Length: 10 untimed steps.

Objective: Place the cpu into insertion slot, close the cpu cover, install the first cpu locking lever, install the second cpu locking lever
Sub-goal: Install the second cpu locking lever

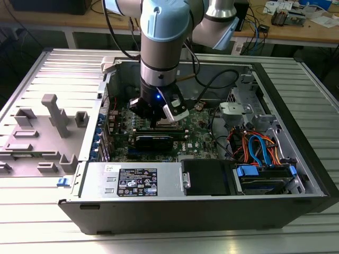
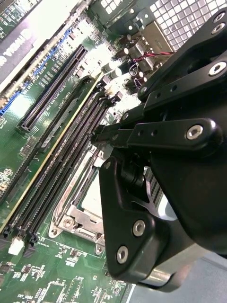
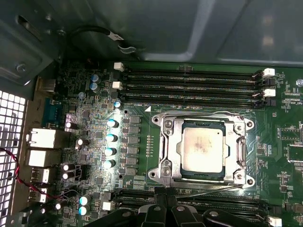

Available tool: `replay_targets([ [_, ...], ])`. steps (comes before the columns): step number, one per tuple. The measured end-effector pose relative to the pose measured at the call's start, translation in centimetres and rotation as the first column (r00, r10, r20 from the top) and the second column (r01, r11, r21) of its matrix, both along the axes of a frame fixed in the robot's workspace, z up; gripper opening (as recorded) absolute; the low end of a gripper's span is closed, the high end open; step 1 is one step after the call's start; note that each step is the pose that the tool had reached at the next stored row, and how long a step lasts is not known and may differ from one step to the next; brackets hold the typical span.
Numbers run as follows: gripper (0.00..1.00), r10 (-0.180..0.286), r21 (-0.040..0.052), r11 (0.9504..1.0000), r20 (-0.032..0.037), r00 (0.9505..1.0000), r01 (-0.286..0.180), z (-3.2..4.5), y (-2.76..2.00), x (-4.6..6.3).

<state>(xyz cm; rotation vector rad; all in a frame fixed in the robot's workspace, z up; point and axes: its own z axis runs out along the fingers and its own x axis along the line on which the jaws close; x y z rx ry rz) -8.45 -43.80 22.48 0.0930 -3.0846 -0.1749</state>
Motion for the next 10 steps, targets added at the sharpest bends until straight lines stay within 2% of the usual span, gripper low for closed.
replay_targets([
  [6, 0.11, 0.000, 0.0020, 1.0000, -0.0015, 1.0000, 0.000, -0.04, -0.22, 0.03],
  [10, 0.11, 0.003, 0.0100, 0.9999, -0.0016, 1.0000, -0.003, -0.22, -0.25, 0.04],
])
